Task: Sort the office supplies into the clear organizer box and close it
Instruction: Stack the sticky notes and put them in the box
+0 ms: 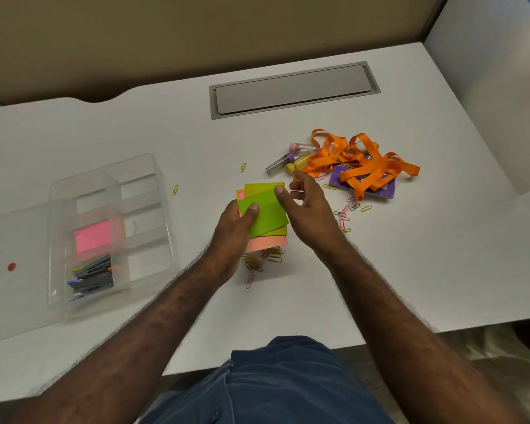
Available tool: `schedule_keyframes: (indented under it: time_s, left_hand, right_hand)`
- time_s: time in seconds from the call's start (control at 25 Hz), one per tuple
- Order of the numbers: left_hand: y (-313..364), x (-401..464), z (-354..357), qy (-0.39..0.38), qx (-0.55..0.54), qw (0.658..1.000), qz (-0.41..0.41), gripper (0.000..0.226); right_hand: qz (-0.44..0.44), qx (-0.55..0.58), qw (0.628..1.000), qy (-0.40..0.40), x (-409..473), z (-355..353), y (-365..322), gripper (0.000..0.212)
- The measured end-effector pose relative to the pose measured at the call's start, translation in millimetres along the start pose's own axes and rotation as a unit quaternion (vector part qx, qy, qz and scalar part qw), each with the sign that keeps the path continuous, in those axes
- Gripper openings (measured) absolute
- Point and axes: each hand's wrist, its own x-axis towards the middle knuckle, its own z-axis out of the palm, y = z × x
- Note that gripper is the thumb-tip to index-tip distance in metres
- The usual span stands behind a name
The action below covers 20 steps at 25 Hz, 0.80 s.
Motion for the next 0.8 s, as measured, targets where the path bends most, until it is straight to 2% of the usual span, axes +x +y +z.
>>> schedule_keyframes:
  time_s: [0.12, 0.32, 0.36, 0.44, 0.52, 0.64, 0.72, 0.8]
  left_hand:
    - [-2, -3, -8, -0.001, -0.022, 1.0, -0.002, 0.031]
    - [-2, -10, -31, -0.026, -0.052, 0.998, 0.014, 0.037]
    - [-2, -10, -39, -0.026, -0.059, 0.998, 0.013, 0.035]
    - [-4, -9, -58, -0.025, -0.063, 0.998, 0.007, 0.034]
    - [-6, -9, -76, -0.03, -0.059, 0.998, 0.002, 0.036]
    - [-9, -12, -103, -0.045, -0.068, 0.997, 0.004, 0.037]
    - [-9, -14, -120, -0.051, -0.071, 0.996, 0.008, 0.036]
    - [-8, -14, -137, -0.061, -0.081, 0.995, 0.007, 0.037]
  right_hand:
    - [0.087, 0.052, 0.993, -0.066, -15, 21, -6, 0.066]
    - [0.021, 0.021, 0.991, -0.128, -33, 59, -11, 0.068]
    - [0.003, -0.004, 0.991, -0.133, -31, 61, -13, 0.071]
    - [-0.053, -0.08, 0.986, -0.134, -28, 59, -20, 0.091]
    - [-0.139, -0.17, 0.963, -0.158, -23, 55, -30, 0.116]
    - [-0.235, -0.338, 0.886, -0.215, -19, 68, -47, 0.145]
    - [-0.267, -0.406, 0.846, -0.22, -23, 90, -56, 0.149]
    - [-0.282, -0.426, 0.834, -0.21, -29, 117, -63, 0.142]
